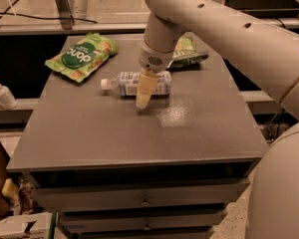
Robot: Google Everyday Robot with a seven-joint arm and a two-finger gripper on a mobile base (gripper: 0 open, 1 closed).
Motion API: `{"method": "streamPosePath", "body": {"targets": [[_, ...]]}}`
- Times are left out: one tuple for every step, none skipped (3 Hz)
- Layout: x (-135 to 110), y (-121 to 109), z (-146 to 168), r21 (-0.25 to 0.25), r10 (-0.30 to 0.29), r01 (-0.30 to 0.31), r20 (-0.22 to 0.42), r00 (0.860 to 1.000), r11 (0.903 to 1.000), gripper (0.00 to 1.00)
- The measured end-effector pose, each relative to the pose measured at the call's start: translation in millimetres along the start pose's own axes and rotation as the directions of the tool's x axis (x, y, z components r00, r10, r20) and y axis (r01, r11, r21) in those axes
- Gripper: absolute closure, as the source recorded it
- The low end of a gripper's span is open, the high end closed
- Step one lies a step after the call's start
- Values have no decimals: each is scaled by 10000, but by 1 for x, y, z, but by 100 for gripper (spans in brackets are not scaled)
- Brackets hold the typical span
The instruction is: Pick blue plastic bottle
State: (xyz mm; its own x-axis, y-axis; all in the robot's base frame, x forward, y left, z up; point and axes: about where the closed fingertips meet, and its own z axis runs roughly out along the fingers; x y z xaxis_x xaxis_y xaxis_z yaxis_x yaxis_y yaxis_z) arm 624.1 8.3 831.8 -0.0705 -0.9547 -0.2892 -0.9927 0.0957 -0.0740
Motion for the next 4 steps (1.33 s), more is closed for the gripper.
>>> {"method": "streamPosePath", "body": {"targets": [[4,3,-1,-57,5,-5,43,10000,10000,43],[6,3,-12,-59,137,-136,188,9997,9999,66],[-3,3,-32,-236,306,-288,767,9966,9993,89],[-16,9,-64,-750,645,-512,1869,9803,9959,100]]}}
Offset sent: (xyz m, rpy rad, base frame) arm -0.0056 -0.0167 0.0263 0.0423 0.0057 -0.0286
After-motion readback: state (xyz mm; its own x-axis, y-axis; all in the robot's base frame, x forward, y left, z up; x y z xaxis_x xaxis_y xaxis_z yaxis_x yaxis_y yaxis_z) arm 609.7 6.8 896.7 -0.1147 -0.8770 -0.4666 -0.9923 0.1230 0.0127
